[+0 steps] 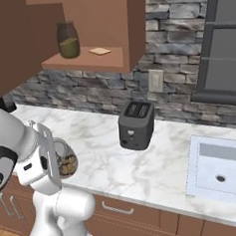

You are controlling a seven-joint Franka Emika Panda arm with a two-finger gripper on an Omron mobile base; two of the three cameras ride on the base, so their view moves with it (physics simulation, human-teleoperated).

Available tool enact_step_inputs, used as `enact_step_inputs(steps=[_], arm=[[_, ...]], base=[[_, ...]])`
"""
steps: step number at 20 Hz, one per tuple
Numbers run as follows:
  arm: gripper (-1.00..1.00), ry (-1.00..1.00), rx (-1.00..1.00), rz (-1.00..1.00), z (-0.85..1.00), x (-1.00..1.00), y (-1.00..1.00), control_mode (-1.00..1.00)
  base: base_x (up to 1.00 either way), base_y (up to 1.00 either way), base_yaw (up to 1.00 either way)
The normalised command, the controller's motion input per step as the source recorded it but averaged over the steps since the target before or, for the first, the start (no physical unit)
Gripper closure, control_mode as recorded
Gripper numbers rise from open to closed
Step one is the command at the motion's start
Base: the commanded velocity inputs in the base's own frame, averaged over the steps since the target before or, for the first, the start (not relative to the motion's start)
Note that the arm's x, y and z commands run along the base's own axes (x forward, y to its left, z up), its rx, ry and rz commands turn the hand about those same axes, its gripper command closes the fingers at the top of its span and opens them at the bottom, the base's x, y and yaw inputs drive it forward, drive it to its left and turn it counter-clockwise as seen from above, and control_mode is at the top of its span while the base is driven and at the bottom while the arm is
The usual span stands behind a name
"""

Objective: Pick the jar and jar from the dining table and place them in the open cabinet. Close the cabinet after placing the objects.

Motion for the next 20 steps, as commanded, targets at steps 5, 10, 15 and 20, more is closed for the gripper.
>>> enact_step_inputs(steps=[5, 10, 15, 20], arm=[[1.0, -0.1, 0.0, 0.0, 0.0, 0.0, 0.0, -1.0], [1.0, -0.18, 0.0, 0.01, 0.03, 0.0, 0.01, -1.0], [1.0, -0.2, 0.0, 0.0, 0.24, -0.13, 0.0, -1.0], [1.0, -0.11, 0.01, -0.01, 0.37, -0.28, 0.0, -1.0]], base=[[0.0, 0.02, 0.0], [0.0, 0.0, 0.0], [0.0, 0.0, 0.0], [0.0, 0.0, 0.0]])
